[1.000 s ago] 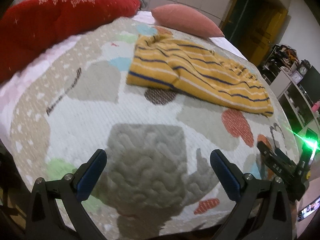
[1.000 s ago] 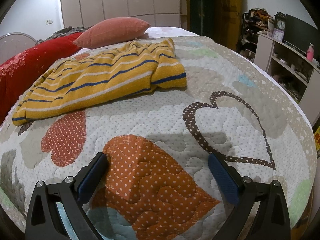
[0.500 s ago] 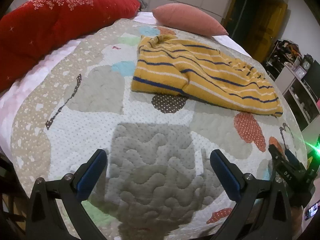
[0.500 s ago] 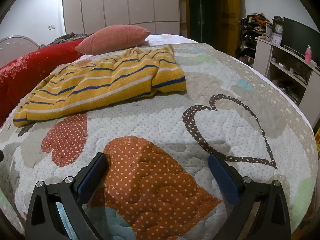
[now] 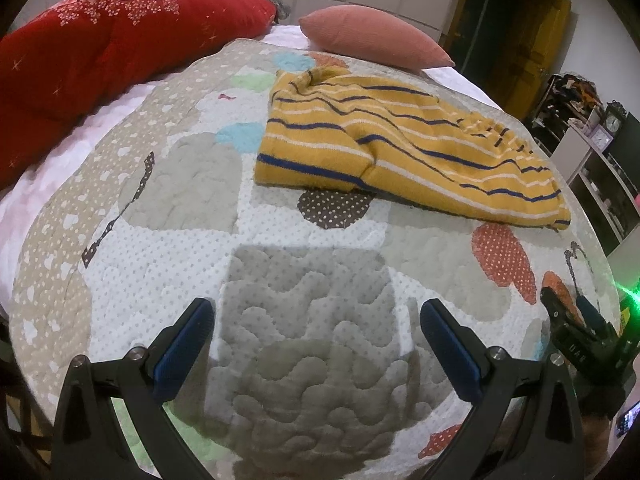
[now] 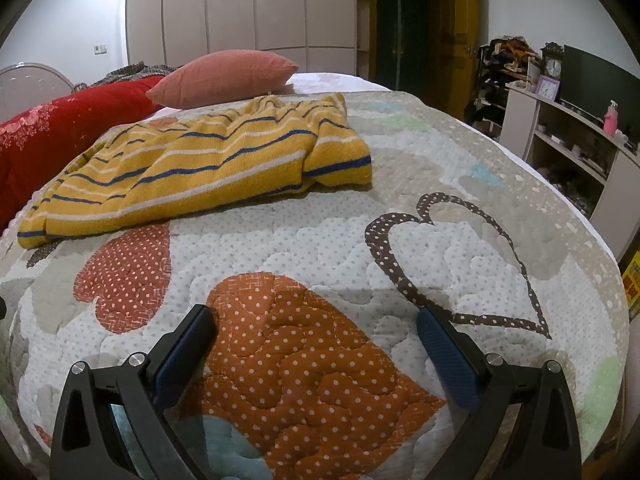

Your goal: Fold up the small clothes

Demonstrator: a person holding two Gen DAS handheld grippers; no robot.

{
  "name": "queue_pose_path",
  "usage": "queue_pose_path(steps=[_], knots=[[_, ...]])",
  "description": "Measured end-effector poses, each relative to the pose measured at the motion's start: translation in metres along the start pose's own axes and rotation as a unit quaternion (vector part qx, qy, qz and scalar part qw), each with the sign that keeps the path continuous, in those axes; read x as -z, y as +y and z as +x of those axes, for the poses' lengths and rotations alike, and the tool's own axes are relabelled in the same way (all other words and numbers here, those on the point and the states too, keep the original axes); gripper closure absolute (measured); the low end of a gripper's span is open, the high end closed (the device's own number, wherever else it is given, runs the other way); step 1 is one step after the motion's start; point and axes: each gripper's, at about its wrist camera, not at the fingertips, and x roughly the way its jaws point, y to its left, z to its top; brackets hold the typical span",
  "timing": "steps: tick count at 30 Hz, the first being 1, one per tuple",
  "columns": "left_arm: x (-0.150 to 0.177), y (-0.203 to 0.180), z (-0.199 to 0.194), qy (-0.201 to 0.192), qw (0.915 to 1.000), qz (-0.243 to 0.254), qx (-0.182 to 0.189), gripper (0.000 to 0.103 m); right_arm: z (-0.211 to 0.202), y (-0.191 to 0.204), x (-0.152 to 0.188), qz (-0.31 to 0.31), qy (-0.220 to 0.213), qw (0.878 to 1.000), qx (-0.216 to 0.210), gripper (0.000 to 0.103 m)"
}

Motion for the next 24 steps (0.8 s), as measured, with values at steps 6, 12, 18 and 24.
queue_pose_path(steps=[6,12,18,24], knots=[[-0.012,-0.005,0.0,-0.011,0.9997,0.006,0.02,0.0,0.0,0.001,0.001,-0.001,-0.003,1.0,0.003,0.0],[-0.033,-0.014,-0.006,-0.037,0.9985,0.016,0.037,0.0,0.001,0.0,-0.005,-0.004,0.019,1.0,-0.001,0.0],[-0.041,-0.009,-0.011,-0.049,0.9981,0.016,0.033,0.0,0.003,-0.001,-0.009,0.0,0.029,1.0,-0.002,0.0],[-0.042,-0.009,-0.011,-0.051,0.9981,0.013,0.031,0.0,0.003,0.0,-0.006,-0.001,0.018,1.0,0.001,0.0]])
